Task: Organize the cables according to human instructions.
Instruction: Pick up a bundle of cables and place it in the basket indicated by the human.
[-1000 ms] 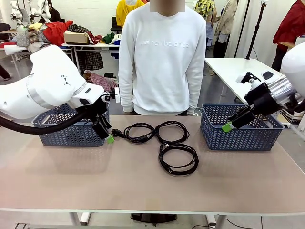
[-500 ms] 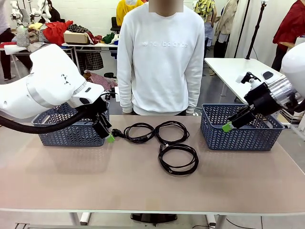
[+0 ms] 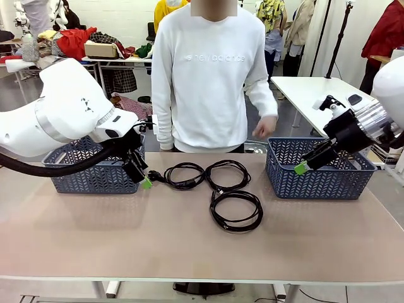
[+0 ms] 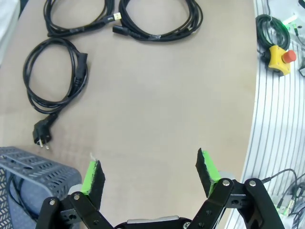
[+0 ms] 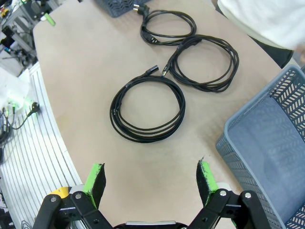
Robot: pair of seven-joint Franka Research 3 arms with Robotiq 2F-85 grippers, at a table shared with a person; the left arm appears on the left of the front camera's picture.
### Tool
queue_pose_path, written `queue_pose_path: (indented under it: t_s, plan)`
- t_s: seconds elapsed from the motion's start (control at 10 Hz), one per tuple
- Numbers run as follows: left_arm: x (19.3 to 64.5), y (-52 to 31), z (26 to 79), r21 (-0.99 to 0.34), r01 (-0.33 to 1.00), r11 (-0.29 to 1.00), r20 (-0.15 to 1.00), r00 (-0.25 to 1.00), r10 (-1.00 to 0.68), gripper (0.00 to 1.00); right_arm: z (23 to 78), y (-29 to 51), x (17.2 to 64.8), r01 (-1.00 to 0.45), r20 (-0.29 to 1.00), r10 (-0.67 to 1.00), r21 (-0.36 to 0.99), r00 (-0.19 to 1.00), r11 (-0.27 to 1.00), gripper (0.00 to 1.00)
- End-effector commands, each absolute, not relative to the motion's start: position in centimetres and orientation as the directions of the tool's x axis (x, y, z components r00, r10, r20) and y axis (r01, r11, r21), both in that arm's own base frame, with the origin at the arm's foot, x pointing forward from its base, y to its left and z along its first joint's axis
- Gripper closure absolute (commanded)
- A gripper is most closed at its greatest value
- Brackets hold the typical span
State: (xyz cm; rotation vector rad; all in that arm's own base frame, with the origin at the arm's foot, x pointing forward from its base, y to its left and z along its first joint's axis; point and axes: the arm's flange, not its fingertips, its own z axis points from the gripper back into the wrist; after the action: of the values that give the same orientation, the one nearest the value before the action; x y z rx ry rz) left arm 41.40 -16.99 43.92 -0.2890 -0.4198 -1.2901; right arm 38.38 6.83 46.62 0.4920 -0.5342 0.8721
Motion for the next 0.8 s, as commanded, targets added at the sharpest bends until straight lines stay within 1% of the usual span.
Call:
queue_pose_path:
  t_s: [0.0,0.7]
  plan:
    - [41.64,-16.82,44.01,0.027,0.965,0.262,0.457,0.221,-0.862,0.00,46.52,6.77,38.66,-0.828,0.643,0.572,0.184,0.509,0.530,0.00]
    - [41.64,-16.82,44.01,0.027,0.965,0.262,0.457,0.221,-0.862,0.00,46.52,6.77,38.66,-0.828,0.643,0.572,0.184,0.509,0.530,0.00]
